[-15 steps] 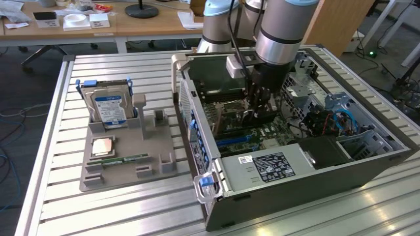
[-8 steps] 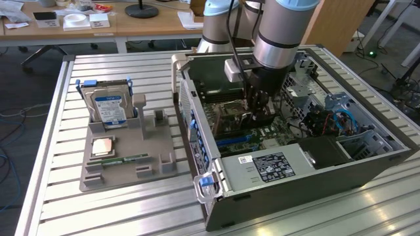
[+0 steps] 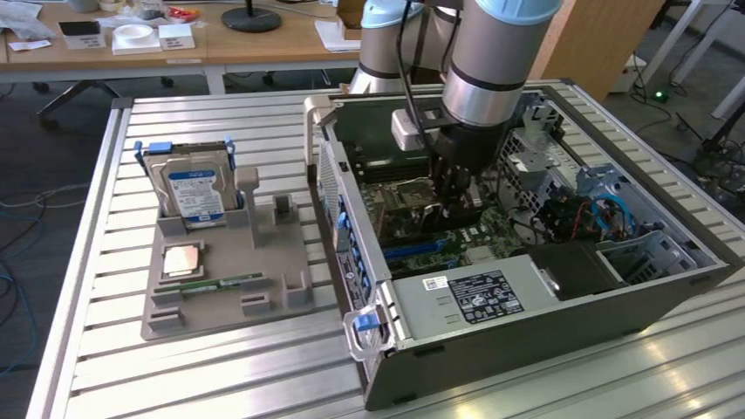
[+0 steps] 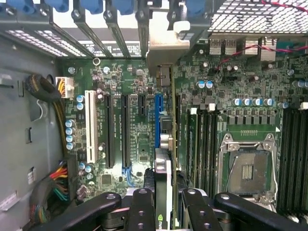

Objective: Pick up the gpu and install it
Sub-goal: 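Insert the gpu into the slot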

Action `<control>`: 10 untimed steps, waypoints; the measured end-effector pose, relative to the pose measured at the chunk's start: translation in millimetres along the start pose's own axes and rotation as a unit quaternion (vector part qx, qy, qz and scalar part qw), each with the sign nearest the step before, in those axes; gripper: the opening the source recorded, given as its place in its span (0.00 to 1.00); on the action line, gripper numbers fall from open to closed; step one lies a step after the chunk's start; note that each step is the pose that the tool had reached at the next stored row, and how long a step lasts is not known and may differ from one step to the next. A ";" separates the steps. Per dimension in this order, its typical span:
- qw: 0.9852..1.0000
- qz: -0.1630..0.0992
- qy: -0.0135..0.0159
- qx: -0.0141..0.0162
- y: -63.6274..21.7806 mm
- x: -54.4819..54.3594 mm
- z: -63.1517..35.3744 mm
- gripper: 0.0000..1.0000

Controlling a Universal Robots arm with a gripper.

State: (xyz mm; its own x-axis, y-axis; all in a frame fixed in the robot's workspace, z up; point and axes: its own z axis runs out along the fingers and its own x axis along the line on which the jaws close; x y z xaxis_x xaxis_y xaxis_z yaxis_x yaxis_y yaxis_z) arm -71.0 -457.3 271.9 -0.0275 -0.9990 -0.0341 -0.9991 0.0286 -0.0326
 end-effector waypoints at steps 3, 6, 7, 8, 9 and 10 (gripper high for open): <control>1.000 0.000 0.000 0.000 0.4 0.0 0.0 0.27; 1.000 0.000 0.000 0.001 3.1 0.1 0.0 0.27; 1.000 0.000 0.000 0.001 3.6 0.1 0.0 0.27; 1.000 0.000 0.000 0.001 4.2 0.3 -0.1 0.27; 1.000 0.000 0.000 0.001 4.3 0.9 -0.1 0.27; 1.000 0.000 0.000 0.001 4.4 1.8 -0.2 0.27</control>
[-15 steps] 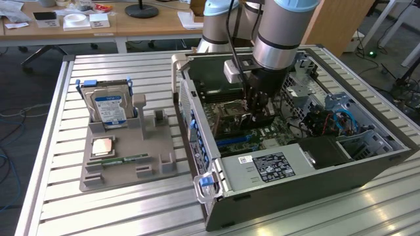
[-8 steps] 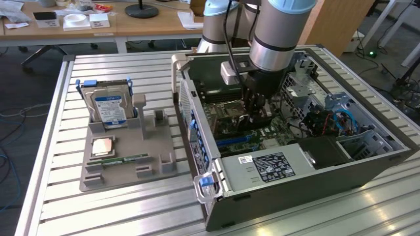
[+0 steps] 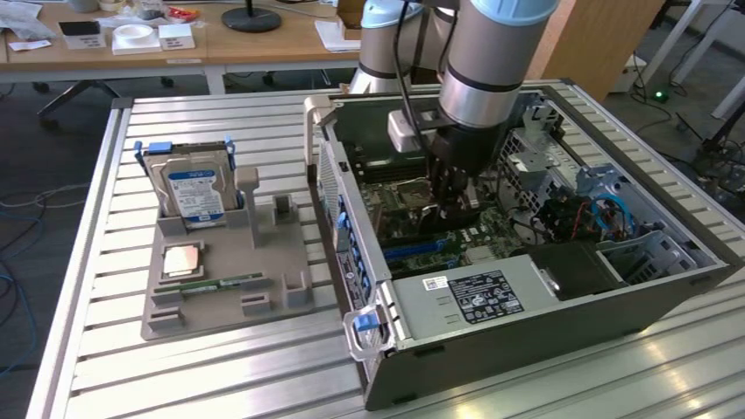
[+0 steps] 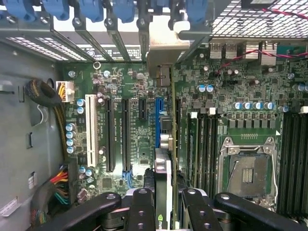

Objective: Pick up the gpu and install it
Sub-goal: 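Insert the gpu into the slot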

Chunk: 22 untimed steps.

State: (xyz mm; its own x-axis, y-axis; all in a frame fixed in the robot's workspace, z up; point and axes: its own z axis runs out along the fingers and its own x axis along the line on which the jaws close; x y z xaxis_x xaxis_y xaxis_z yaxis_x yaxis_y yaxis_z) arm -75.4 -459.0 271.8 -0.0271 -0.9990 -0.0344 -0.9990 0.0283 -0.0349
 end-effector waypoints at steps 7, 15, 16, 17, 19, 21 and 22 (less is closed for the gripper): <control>1.000 0.000 0.000 0.001 4.7 2.1 -0.2 0.27; 1.000 0.000 0.000 0.002 7.7 2.4 3.0 0.27; 1.000 0.000 0.000 0.002 7.7 2.4 3.1 0.27; 1.000 0.000 0.000 0.002 7.7 2.4 3.6 0.27; 1.000 0.000 0.000 0.002 7.8 2.4 4.8 0.27; 1.000 0.000 0.000 0.002 7.9 2.5 6.0 0.27; 1.000 0.000 0.000 0.002 8.3 2.5 6.4 0.27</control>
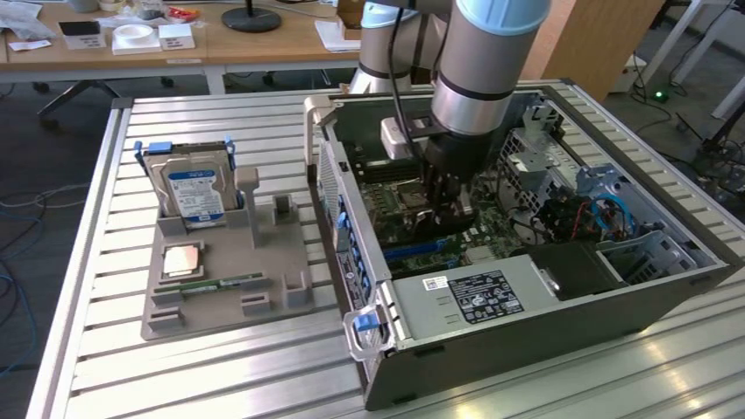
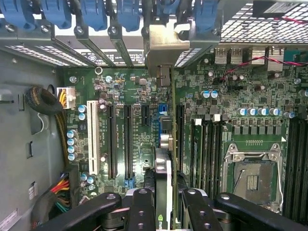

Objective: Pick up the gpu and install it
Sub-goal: 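Insert the gpu into the slot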

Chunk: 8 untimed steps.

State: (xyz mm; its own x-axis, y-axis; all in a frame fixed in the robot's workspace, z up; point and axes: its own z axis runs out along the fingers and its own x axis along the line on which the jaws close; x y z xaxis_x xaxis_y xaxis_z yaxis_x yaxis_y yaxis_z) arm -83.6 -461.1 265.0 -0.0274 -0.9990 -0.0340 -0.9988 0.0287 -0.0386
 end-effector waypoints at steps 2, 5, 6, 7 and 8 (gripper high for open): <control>1.000 0.000 0.000 0.000 1.6 0.1 0.4 0.27; 1.000 0.000 0.000 0.000 3.4 0.1 0.8 0.27; 1.000 0.000 0.000 0.000 3.9 0.2 0.9 0.27; 1.000 0.000 0.000 0.000 4.5 0.2 1.1 0.27; 1.000 0.000 0.000 0.000 5.1 0.2 1.2 0.27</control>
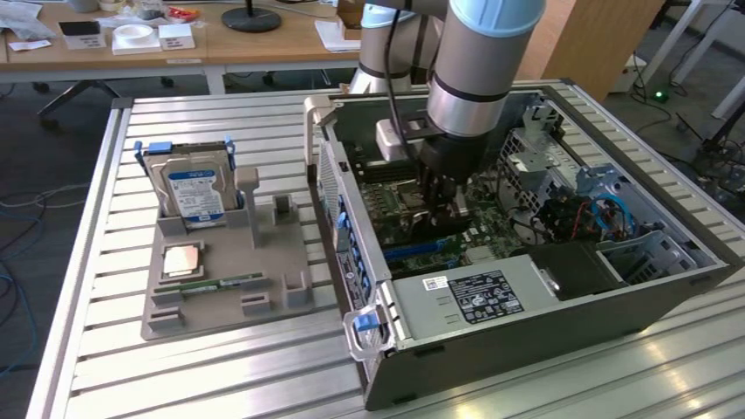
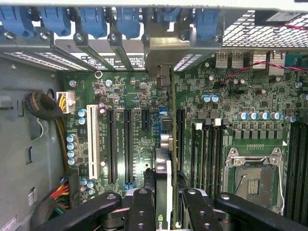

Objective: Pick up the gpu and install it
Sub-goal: 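Insert the gpu into the slot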

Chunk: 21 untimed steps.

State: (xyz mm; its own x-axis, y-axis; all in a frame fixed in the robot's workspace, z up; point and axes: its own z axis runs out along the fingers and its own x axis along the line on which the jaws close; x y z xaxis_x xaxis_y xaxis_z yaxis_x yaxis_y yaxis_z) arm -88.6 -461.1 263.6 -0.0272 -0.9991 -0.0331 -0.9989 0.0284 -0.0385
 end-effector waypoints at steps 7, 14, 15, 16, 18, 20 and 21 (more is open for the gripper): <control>1.000 0.000 0.000 0.000 2.4 0.0 0.8 0.27; 1.000 0.000 0.001 0.000 2.7 0.0 0.8 0.27; 1.000 0.000 0.002 0.000 2.7 0.0 0.8 0.27; 1.000 0.000 0.002 0.000 2.7 0.0 0.9 0.27; 1.000 0.000 0.003 -0.001 2.7 0.1 0.8 0.27; 1.000 0.000 0.003 -0.001 2.6 0.0 0.8 0.27; 1.000 0.000 0.003 -0.001 2.3 0.0 0.8 0.27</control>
State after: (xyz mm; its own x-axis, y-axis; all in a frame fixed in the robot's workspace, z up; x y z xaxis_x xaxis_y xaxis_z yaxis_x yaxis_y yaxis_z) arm -90.9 -461.0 262.7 -0.0273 -0.9992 -0.0279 -0.9989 0.0283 -0.0371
